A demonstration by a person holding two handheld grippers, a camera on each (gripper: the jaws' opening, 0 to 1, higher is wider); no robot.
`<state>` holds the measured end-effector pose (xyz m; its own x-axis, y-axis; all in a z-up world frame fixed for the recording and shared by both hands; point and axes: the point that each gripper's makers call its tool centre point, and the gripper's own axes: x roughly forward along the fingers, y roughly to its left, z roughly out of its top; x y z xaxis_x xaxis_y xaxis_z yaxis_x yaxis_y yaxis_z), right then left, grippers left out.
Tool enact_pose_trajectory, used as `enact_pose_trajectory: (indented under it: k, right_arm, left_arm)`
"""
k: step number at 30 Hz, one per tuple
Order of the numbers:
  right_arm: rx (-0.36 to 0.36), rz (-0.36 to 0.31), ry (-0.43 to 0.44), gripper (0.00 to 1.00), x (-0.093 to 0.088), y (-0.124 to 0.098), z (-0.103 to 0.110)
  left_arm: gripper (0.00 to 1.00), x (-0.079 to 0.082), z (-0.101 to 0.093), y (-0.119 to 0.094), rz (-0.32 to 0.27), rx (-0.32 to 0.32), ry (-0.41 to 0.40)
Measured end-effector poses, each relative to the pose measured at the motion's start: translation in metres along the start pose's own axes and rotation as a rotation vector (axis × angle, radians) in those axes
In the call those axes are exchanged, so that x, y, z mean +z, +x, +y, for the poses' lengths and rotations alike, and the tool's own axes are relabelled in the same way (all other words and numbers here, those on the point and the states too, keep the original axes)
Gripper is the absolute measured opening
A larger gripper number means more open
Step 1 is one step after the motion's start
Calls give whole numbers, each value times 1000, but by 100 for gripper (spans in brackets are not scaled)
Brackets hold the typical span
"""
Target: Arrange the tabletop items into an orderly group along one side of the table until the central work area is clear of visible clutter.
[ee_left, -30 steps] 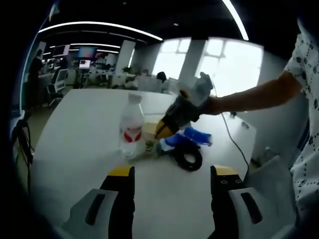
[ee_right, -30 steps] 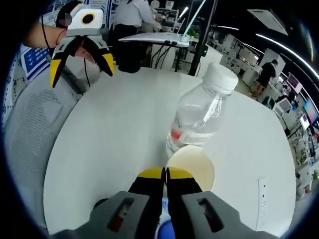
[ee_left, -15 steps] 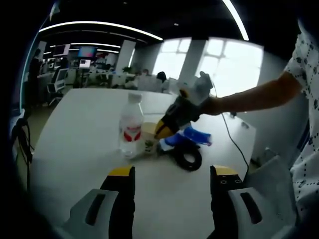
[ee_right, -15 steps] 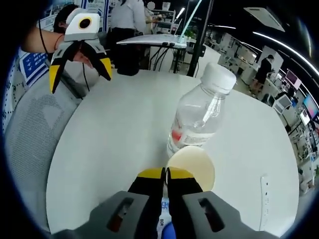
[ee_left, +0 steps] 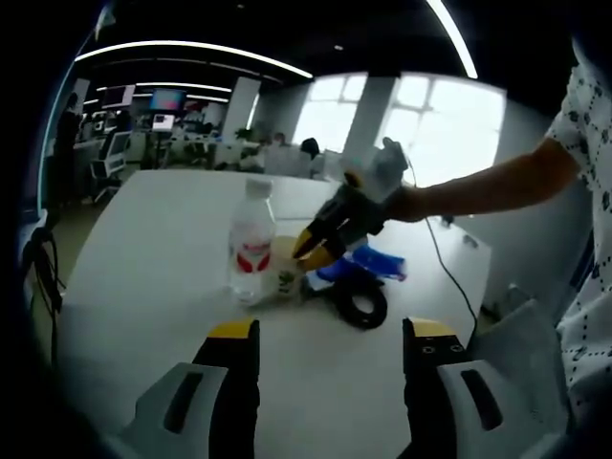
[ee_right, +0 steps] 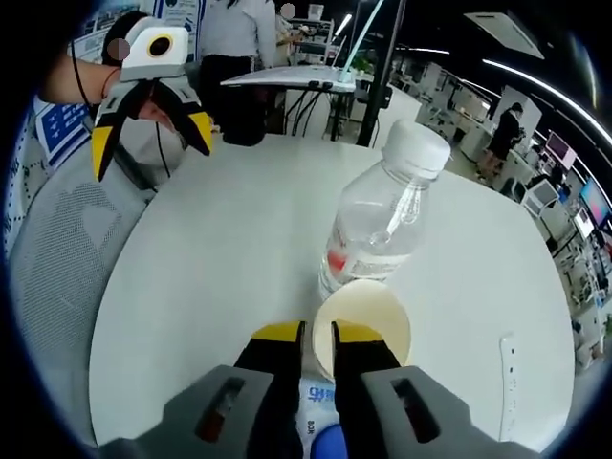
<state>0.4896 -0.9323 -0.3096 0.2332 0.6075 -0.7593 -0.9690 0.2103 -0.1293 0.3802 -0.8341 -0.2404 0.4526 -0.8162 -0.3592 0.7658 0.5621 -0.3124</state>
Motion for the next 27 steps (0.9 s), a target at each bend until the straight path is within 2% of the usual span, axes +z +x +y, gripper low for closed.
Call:
enact_pose_trajectory:
  k: [12, 15, 27]
  right_arm:
    - [7, -4, 18, 26, 4, -3, 7]
    - [6, -6, 26, 31, 5, -2, 7]
    - [11, -10, 52, 42, 4, -4, 8]
  left_arm:
    - [58, 1, -1, 0, 3, -3, 9]
    - [61, 1, -2, 0, 5, -6, 11]
    - [70, -4, -3, -1, 35, -8, 6]
